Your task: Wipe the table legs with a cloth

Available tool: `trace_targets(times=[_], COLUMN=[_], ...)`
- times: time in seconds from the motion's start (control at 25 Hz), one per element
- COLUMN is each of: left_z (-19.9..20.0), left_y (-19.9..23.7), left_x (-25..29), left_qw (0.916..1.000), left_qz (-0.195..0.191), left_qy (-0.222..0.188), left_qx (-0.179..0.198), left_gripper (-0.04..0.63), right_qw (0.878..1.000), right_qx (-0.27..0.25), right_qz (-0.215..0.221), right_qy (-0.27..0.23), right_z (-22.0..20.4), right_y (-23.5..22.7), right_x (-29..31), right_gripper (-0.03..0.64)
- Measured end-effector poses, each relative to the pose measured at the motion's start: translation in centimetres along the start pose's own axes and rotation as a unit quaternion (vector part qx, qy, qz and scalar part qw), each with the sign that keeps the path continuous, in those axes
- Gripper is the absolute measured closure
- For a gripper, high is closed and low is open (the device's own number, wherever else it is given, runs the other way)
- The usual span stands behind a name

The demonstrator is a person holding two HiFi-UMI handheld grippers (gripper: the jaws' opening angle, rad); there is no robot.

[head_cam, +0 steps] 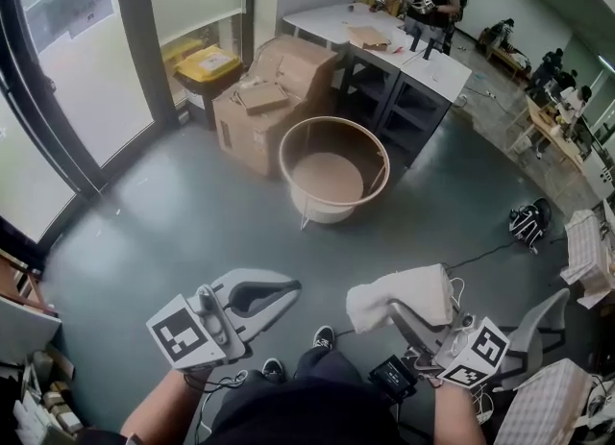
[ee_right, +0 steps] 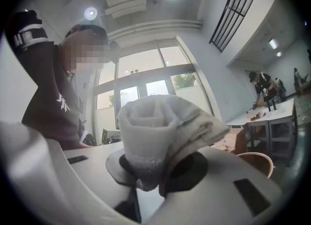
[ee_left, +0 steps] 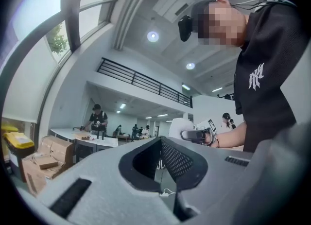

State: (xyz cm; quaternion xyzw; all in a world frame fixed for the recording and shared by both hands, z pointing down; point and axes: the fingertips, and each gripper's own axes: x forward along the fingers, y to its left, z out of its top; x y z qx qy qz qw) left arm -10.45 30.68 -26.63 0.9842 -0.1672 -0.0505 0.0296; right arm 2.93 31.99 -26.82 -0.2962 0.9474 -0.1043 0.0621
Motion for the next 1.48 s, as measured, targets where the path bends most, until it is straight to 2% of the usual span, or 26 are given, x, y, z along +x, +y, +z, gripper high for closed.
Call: trace_targets(times=[0.16, 0.28, 0.4, 0.48, 0.6, 0.68, 0.8, 1.04, 1.24, 1.48], left_z=[-1.5, -2.8, -2.3, -1.2, 0.3, 1.2, 3.2, 6.0, 4.9, 3.8], left_y=[-0.8, -1.1, -2.9, -3.6, -3.0, -2.8, -4.5, -8.5, -11.7, -13.5], left_x=[-1.6, -0.7, 0.2, 0.4, 1.2, 2.2, 4.7, 9.2, 11.4, 12.8], left_qw=[0.9992, 0.9978, 0.9959, 0.9959, 0.9986, 0.9992, 0.9973, 0.9905, 0.9791, 0.9755], left_qz=[-0.012, -0.027, -0.064, -0.075, -0.05, -0.04, -0.07, -0.129, -0.17, -0.192], left_qy=[-0.016, 0.005, 0.019, 0.02, 0.013, -0.004, -0.023, -0.01, 0.041, 0.059], left_qx=[-0.035, -0.06, -0.061, -0.046, -0.011, -0.009, -0.004, 0.046, 0.104, 0.091], left_gripper=[0.591, 0.591, 0.591, 0.591, 0.591, 0.591, 0.591, 0.591, 0.591, 0.591], right_qw=[1.0, 0.999, 1.0, 1.0, 0.999, 0.999, 0.999, 0.999, 0.999, 0.999], right_qx=[-0.016, -0.014, -0.003, 0.001, -0.001, -0.006, -0.004, -0.022, -0.025, -0.022], right_qz=[-0.006, -0.008, 0.005, 0.013, 0.032, 0.04, 0.038, 0.034, 0.027, 0.019], right_qy=[0.026, 0.028, 0.021, 0.016, 0.01, 0.008, -0.005, -0.023, -0.034, -0.025], right_z=[-1.5, -1.4, -1.4, -1.5, -1.2, -1.2, -0.8, 1.0, 1.4, 0.7], right_y=[2.7, 2.8, 2.5, 1.9, 1.2, 0.9, 0.0, -0.8, -1.3, -0.9], right_x=[0.1, -0.3, -0.9, -1.1, -1.1, -1.6, -3.7, -6.8, -8.6, -10.6], right_gripper=[0.54, 0.54, 0.54, 0.54, 0.54, 0.54, 0.54, 0.54, 0.54, 0.54])
